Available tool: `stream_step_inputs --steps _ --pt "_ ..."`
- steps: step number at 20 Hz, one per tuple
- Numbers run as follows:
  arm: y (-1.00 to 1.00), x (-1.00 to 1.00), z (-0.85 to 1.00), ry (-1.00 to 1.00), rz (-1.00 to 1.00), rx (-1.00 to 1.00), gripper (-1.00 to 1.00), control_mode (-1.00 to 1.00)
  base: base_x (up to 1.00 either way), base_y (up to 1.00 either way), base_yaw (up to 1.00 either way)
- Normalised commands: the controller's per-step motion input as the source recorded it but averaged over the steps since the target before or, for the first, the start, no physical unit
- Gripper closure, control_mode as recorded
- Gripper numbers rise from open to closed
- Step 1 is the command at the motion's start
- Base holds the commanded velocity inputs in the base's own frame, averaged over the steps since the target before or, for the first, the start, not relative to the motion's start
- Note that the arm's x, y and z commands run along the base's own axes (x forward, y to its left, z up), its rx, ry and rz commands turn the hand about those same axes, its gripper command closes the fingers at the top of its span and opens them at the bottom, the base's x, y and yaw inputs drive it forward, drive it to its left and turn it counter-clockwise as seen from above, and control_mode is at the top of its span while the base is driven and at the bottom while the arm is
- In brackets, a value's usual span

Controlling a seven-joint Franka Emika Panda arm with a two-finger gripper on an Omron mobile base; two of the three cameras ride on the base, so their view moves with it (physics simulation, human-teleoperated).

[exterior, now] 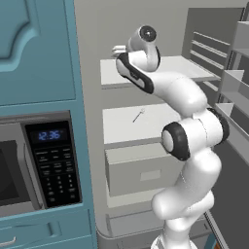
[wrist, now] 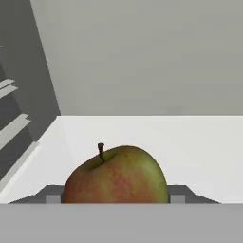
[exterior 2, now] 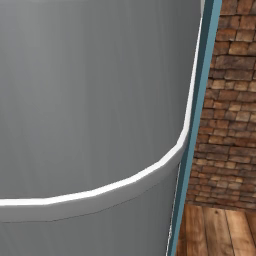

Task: Pick the apple and tangerine from the fridge and place them on the plate next to the blender to make a fruit smoothie.

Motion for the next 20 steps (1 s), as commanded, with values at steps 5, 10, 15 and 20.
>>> stream_step_inputs --steps 5,10,15,20 --pt "-0.17 -1.0 0.28 -0.37 -0.02 0.1 1.0 -1.0 0.0 0.0 0.0" --pt "-0.11 -1.0 0.75 -0.13 -0.07 0.11 1.0 -1.0 0.0 0.0 0.0" --pt "-0.07 -1.0 0.58 0.15 -0.04 0.13 1.0 -1.0 0.0 0.0 0.0" --pt "-0.07 -1.0 -0.12 0.38 0.0 0.07 1.0 -1.0 0.0 0.0 0.0"
